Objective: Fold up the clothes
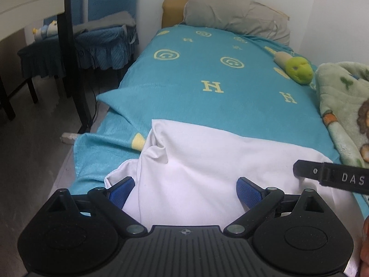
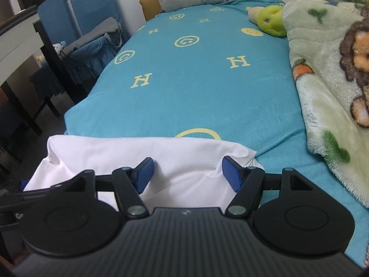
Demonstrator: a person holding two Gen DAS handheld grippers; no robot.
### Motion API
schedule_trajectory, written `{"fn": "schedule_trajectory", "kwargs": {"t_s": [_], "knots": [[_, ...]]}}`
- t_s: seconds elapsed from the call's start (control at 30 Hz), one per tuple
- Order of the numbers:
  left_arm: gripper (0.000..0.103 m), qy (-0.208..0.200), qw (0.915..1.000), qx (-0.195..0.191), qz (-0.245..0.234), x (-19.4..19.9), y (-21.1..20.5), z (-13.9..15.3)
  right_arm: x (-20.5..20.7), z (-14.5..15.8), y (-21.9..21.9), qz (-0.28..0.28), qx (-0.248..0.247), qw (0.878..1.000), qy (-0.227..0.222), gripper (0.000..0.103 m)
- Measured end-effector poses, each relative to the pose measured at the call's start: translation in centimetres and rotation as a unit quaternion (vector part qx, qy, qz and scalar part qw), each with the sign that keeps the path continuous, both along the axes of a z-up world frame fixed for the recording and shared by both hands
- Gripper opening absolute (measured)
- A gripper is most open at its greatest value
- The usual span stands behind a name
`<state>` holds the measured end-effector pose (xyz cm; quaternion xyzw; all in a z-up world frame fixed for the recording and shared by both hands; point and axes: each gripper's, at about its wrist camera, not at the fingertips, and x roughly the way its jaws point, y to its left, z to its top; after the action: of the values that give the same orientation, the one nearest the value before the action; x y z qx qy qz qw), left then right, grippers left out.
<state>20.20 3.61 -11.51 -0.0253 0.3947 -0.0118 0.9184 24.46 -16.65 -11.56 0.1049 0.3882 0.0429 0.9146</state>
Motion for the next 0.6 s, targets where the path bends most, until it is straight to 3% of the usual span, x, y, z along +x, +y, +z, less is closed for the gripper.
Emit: {"fn": "schedule_trajectory", "kwargs": {"t_s": [0.17, 0.27, 0.4, 0.47, 0.6], "knots": [[0.096, -0.017, 0.9993, 0.019, -0.027, -2.4, -0.8, 1.4, -2.0, 1.8, -0.3, -0.015, 0.028, 0.999, -0.009, 0.069], [0.097, -0.012, 0.9994, 0.000, -0.032, -3.7, -0.9, 2.1, -4.8, 3.2, -0.6, -0.024, 0.048, 0.998, -0.009, 0.069], [0.097, 0.009, 0.9993, 0.011, -0.036, -4.3, -1.3, 1.6, -7.2, 4.2, -0.8, -0.029, 0.015, 0.999, -0.023, 0.069], [0.099, 0.018, 0.9988, 0.023, -0.039, -4.3, -1.6, 0.9, -7.0, 3.2, -1.0, -0.038, 0.005, 0.999, -0.005, 0.069], [0.100, 0.027, 0.9991, 0.014, -0.031, -4.1, -1.1, 0.7, -5.7, 0.4, -0.8, -0.033, -0.004, 0.998, 0.056, 0.069]]}}
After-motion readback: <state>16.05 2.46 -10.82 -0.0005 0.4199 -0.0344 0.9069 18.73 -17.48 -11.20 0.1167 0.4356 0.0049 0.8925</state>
